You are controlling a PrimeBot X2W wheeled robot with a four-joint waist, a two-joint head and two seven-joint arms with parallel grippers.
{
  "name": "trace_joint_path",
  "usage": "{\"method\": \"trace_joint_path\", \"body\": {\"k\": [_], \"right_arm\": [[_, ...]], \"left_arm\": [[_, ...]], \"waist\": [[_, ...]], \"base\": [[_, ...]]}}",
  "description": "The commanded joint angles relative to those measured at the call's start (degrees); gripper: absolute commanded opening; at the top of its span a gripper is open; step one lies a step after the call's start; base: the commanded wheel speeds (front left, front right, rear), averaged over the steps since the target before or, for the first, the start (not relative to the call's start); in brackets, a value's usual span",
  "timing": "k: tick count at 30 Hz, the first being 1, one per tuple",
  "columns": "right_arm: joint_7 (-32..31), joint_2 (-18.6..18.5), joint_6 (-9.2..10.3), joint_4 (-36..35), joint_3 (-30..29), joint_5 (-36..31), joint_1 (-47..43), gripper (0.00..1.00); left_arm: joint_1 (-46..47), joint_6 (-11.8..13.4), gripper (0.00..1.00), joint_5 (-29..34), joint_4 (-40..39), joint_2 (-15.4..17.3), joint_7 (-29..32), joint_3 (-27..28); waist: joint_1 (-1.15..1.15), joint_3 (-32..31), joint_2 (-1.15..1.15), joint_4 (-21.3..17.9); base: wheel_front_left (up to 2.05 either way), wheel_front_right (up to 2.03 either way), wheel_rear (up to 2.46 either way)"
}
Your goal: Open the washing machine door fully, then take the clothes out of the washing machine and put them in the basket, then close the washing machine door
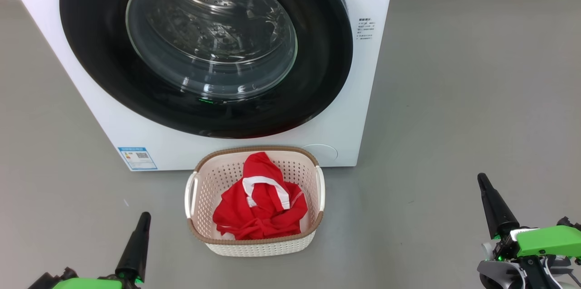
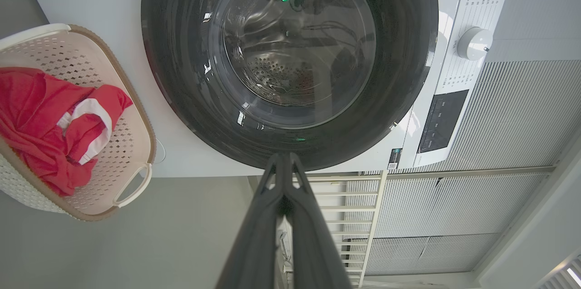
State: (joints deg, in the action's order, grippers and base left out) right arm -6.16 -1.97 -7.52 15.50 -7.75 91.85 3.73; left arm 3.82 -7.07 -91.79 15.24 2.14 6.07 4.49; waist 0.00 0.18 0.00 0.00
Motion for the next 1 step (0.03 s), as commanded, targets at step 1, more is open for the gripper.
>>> {"method": "trace_joint_path", "body": {"k": [1], "right_arm": [[-0.3,-0.9,0.03,-1.5,1.2,0.3,2.5,0.00]], "left_arm": [[2.4,-0.4,0.00,-0.4,-1.2,0.7,0.4,2.0]], "waist": [[0.00,0.0,0.00,0.0]], "base": [[0.00,0.00,0.00]]}}
